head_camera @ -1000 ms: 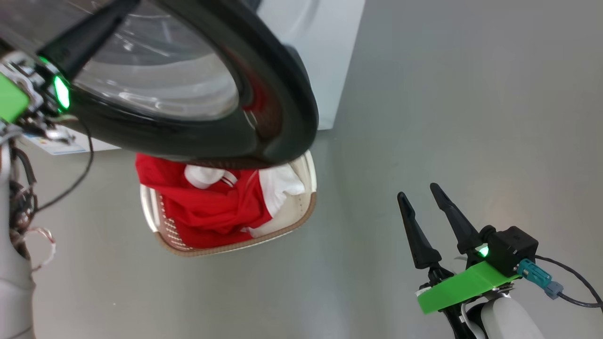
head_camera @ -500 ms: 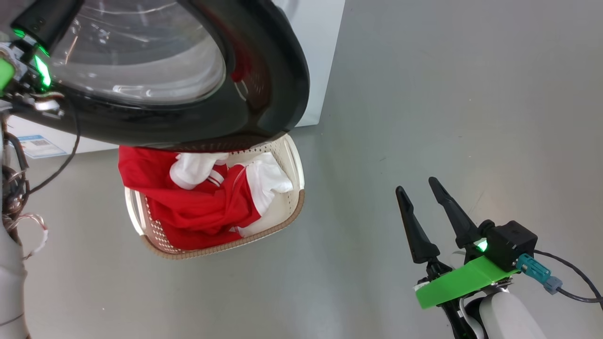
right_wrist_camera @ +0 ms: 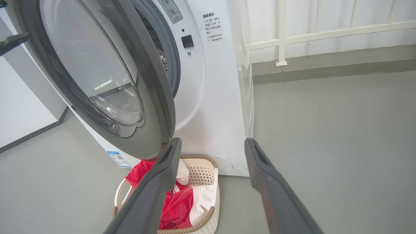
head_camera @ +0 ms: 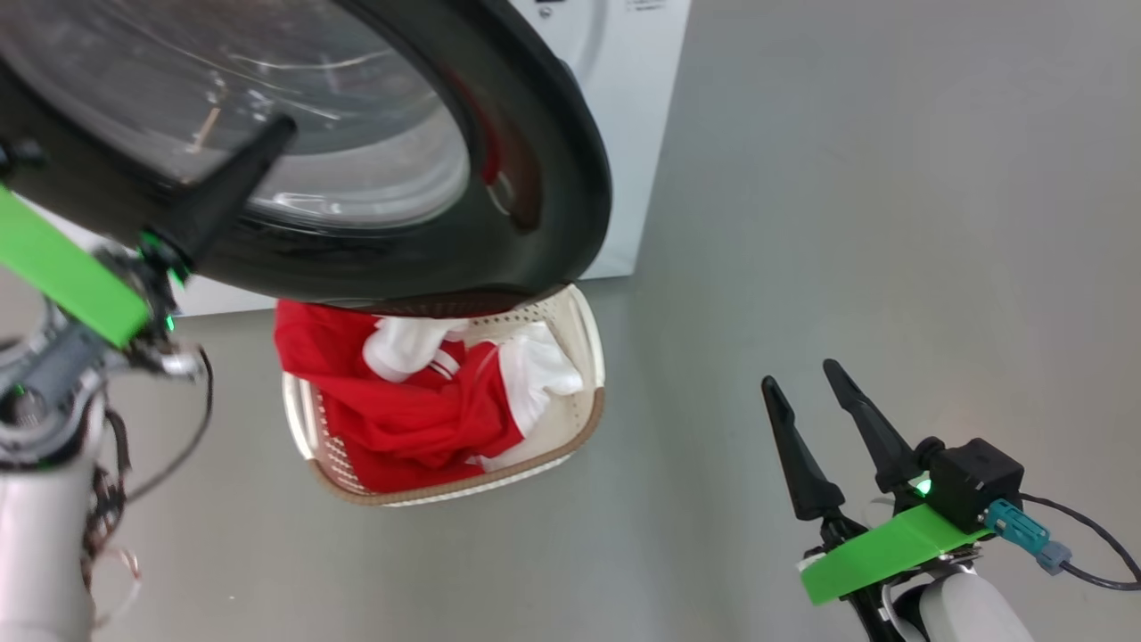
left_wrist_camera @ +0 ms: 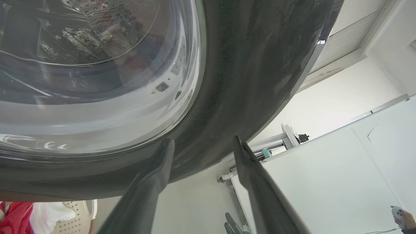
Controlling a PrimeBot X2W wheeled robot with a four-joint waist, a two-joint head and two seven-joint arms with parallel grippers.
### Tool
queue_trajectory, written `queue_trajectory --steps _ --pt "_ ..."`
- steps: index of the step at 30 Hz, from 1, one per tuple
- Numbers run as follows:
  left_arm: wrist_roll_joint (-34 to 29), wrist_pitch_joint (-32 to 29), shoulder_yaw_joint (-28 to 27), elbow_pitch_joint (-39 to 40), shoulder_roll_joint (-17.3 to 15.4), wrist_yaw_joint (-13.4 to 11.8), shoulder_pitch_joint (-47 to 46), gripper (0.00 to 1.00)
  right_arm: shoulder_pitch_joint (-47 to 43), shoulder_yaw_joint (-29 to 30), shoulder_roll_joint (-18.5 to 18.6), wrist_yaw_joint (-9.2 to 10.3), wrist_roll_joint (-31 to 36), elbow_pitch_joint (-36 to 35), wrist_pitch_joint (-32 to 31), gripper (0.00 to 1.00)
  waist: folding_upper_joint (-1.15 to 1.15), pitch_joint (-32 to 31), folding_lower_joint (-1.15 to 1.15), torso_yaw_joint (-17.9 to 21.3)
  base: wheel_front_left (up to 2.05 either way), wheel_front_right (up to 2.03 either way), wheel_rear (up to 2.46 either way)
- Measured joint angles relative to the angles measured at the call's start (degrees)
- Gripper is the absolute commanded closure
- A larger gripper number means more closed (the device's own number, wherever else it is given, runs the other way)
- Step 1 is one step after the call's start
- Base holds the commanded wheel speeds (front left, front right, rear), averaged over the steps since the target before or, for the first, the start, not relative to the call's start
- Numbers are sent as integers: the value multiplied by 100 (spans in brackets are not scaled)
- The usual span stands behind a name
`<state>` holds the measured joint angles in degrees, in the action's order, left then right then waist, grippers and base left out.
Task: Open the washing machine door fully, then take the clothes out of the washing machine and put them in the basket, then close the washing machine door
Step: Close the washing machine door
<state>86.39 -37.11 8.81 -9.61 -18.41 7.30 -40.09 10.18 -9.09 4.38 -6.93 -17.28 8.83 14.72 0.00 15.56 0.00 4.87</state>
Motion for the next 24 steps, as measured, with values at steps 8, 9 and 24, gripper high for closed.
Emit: queue_trajectory --steps 8,9,24 --pt "-129 577 237 338 -97 0 876 0 -166 71 135 0 -1 32 0 0 0 -227 0 -305 0 0 0" --pt "-171 683 288 367 -104 0 984 0 -211 79 144 0 -1 36 0 0 0 -253 0 -346 0 0 0" --pt "-472 2543 907 383 -527 0 2686 0 -569 167 265 0 -13 59 0 0 0 -553 0 -588 0 0 0"
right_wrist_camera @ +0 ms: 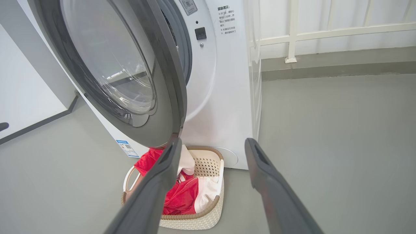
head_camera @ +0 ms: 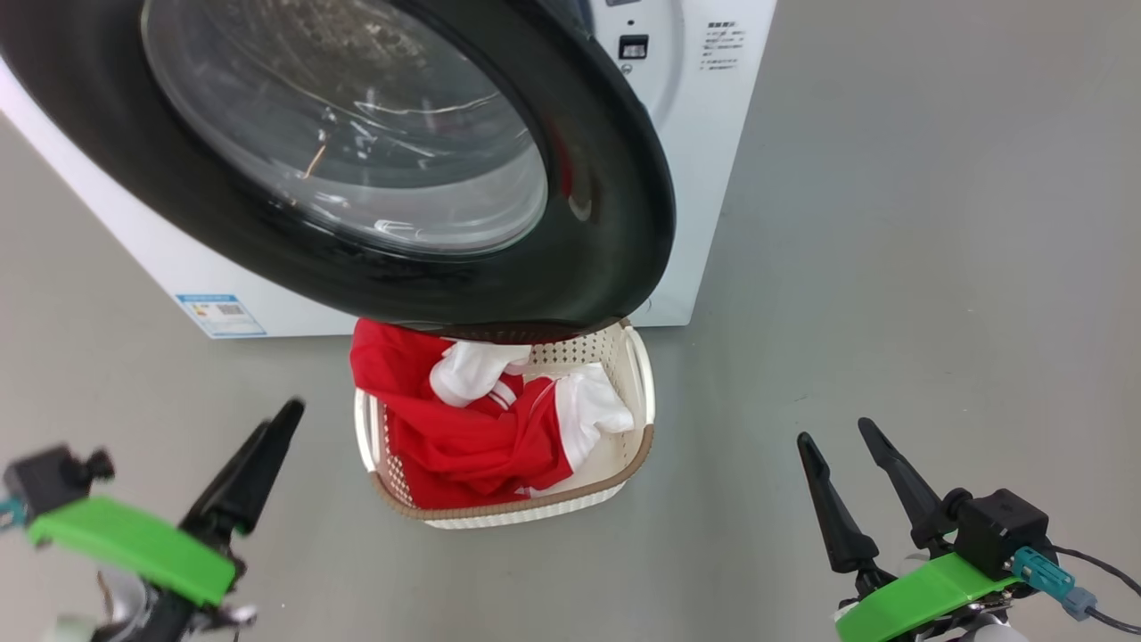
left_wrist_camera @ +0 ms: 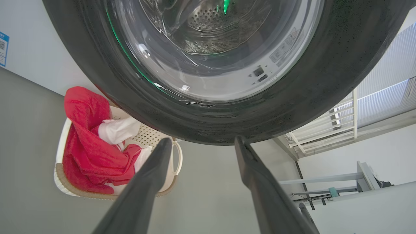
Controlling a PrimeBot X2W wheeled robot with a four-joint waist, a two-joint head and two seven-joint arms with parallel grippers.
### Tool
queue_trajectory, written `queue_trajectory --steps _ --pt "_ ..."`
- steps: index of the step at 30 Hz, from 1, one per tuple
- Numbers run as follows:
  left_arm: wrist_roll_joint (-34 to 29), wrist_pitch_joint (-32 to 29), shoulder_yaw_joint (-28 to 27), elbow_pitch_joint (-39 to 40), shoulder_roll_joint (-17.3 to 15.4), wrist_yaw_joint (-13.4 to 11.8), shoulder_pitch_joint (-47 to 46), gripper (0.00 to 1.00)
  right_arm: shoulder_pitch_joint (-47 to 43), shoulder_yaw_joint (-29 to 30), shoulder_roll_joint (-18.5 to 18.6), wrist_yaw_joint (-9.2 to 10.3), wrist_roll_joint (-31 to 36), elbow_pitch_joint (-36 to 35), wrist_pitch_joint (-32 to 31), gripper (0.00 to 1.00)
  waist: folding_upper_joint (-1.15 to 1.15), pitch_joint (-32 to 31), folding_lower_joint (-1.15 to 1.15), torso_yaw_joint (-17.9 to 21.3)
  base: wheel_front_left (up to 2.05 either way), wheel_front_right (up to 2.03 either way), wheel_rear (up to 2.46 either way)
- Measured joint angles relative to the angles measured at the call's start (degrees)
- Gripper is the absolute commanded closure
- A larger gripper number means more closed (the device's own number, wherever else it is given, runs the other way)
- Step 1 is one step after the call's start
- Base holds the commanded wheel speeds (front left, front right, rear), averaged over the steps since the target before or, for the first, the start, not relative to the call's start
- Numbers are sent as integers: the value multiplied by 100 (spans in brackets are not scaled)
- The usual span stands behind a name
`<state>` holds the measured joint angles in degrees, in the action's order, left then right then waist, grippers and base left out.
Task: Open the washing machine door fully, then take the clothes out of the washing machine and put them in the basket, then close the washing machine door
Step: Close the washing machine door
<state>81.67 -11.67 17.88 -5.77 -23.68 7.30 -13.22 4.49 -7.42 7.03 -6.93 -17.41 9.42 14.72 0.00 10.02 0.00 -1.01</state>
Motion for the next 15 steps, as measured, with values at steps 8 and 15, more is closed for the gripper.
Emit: queue_trajectory --steps 8,15 --pt "-183 1365 526 -500 -346 0 653 0 -154 60 53 0 -35 22 0 0 0 -125 0 259 0 0 0" --pt "-692 2466 924 -838 -539 0 771 0 -237 151 81 0 -41 -16 0 0 0 -214 0 463 0 0 0"
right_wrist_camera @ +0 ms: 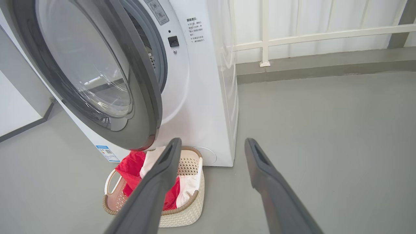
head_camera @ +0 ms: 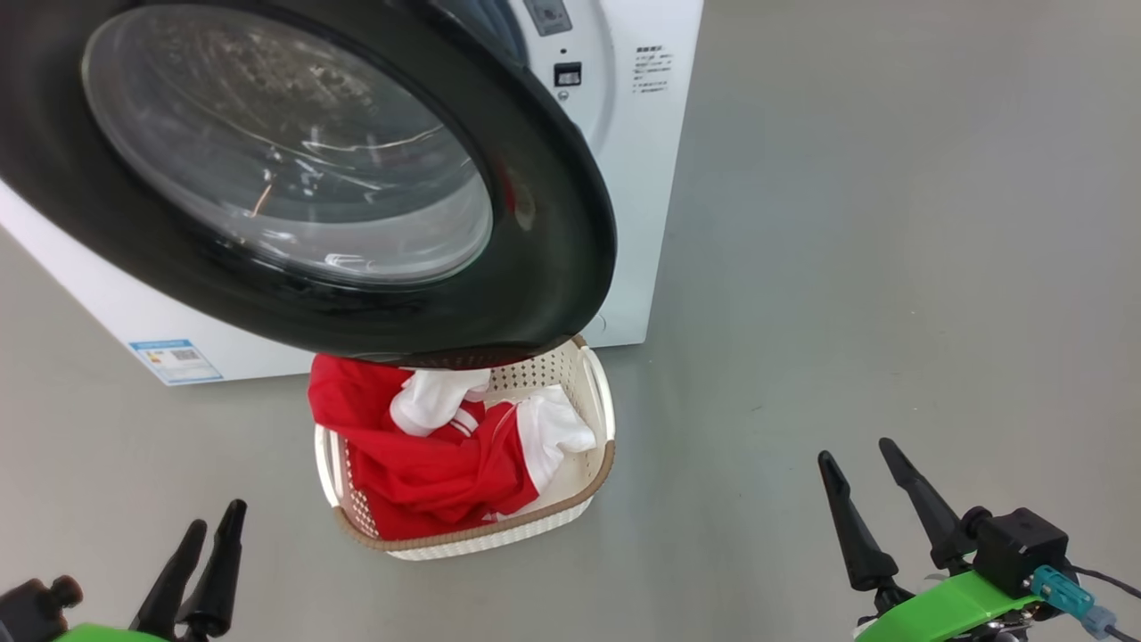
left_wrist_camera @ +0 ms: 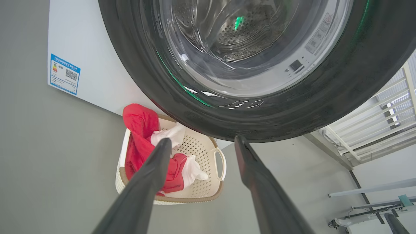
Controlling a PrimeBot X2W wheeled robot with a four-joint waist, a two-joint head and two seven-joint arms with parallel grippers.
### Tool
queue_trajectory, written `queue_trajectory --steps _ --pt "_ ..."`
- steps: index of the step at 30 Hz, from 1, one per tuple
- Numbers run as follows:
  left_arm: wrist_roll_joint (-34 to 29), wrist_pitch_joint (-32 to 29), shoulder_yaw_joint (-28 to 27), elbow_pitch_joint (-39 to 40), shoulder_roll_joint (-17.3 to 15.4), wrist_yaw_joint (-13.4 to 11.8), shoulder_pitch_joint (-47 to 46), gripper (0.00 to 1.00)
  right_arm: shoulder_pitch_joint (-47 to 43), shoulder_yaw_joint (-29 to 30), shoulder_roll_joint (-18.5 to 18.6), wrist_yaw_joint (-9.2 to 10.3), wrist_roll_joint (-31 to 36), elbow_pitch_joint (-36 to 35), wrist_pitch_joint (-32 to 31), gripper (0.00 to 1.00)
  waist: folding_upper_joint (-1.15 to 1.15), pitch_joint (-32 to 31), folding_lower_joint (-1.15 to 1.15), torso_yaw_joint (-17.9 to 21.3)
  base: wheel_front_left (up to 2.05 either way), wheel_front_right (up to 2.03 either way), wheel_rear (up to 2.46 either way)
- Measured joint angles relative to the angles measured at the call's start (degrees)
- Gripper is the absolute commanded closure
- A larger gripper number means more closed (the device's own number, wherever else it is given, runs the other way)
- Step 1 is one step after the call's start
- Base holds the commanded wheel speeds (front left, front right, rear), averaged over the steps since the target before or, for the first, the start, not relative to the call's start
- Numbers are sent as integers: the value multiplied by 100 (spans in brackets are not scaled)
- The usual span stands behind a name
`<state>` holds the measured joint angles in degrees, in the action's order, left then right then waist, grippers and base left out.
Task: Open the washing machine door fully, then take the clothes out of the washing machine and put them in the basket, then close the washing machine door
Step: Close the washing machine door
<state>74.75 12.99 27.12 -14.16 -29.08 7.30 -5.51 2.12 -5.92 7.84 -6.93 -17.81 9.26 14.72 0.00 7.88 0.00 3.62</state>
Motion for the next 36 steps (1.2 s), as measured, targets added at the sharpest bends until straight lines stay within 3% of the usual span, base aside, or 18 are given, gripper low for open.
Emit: queue_trajectory --steps 4,9,15,21,30,36 --pt "-546 122 -114 -137 35 1 11 0 -4 66 1 0 0 -36 0 0 0 -55 0 39 0 0 0" --pt "-1747 131 -1290 -40 513 1 160 0 -18 83 2 0 -30 -91 0 0 0 -127 0 56 0 0 0" --pt "-3418 131 -2114 264 1091 2 606 0 -71 90 10 0 -51 -99 0 0 0 -207 0 62 0 0 0" --pt "-4758 131 -2527 401 1577 2 888 0 -101 105 15 0 -52 -102 0 0 0 -253 0 82 0 0 0" --pt "-5578 131 -3098 502 2185 2 1013 0 -109 124 12 0 -52 -74 0 0 0 -287 0 68 0 0 0" --pt "-5856 131 -3173 454 2323 2 1099 0 -172 124 -4 0 -52 -36 0 0 0 -309 0 62 0 0 0"
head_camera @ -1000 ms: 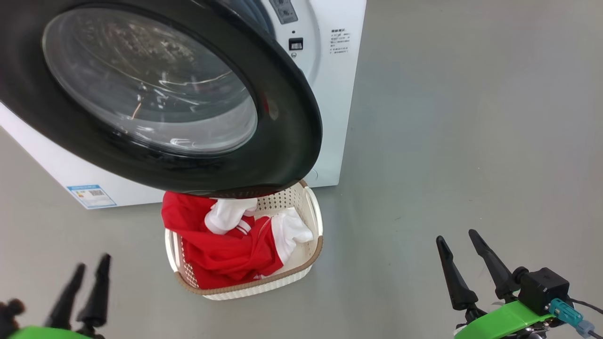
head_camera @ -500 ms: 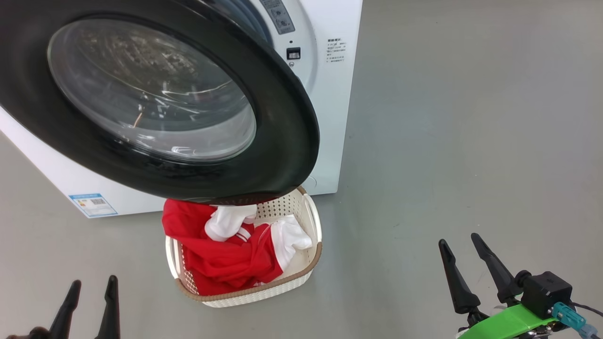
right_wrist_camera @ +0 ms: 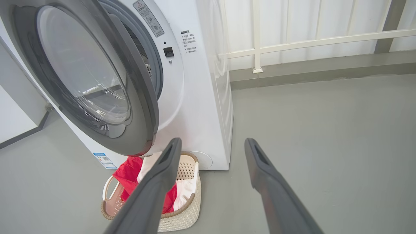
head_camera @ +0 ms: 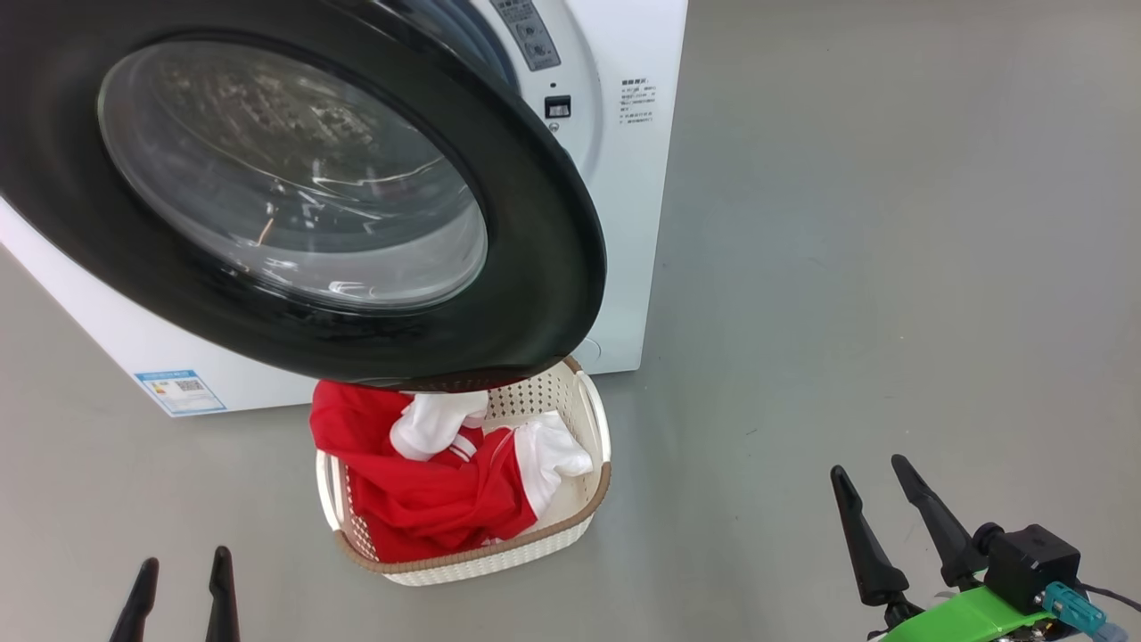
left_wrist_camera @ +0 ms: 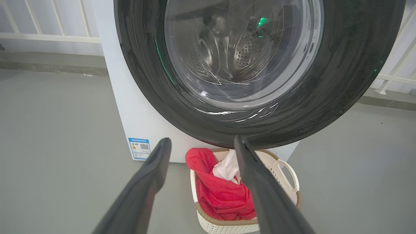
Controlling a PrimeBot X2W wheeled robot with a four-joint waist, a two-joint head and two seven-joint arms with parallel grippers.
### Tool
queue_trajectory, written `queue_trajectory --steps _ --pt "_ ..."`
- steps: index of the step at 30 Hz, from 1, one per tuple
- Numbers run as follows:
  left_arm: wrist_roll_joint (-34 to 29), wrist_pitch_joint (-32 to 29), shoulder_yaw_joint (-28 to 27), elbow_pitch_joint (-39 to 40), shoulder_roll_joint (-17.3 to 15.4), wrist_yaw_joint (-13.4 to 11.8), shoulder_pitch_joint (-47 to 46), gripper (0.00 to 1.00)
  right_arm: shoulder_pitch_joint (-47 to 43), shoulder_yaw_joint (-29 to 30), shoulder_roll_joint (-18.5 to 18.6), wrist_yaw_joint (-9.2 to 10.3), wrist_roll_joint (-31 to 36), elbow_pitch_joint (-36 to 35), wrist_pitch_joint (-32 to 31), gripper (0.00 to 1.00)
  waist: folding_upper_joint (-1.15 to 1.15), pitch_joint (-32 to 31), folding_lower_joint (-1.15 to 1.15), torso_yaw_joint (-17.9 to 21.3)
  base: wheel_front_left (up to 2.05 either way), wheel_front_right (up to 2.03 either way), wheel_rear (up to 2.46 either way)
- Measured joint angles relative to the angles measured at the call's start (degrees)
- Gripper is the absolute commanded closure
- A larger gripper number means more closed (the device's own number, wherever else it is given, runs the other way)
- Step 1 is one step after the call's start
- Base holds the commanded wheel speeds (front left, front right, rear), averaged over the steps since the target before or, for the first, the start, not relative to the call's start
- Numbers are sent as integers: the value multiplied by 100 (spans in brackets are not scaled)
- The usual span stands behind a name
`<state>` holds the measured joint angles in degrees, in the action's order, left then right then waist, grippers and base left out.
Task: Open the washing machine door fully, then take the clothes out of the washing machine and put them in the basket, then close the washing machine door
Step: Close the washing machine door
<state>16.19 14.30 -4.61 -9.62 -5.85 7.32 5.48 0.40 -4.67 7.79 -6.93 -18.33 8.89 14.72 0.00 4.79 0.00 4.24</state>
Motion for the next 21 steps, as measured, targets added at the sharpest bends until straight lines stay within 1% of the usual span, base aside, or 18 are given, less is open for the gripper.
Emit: queue_trajectory --steps 8,15,16,17,18,19,21 --pt "-93 0 -101 37 109 0 21 0 -18 -1 1 0 1 -7 0 0 0 35 0 1 0 0 0" --pt "-93 0 -105 65 118 0 20 0 -16 4 2 0 1 -51 0 0 0 55 0 -47 0 0 0" --pt "-93 0 -96 65 124 0 19 0 -12 -7 7 0 0 -69 0 8 0 57 0 -68 0 0 0" --pt "-93 0 -86 65 136 0 18 0 -4 -21 12 0 -7 -86 0 39 0 59 0 -93 0 0 0" --pt "-93 0 -66 65 145 0 16 0 4 -38 22 0 -7 -97 0 84 0 61 0 -122 0 0 0" --pt "-93 0 -37 65 148 0 16 0 23 -60 36 0 -12 -100 0 100 0 65 0 -155 0 0 0" --pt "-92 0 14 64 165 0 14 0 94 -130 76 0 -51 -112 0 100 0 70 0 -230 0 0 0"
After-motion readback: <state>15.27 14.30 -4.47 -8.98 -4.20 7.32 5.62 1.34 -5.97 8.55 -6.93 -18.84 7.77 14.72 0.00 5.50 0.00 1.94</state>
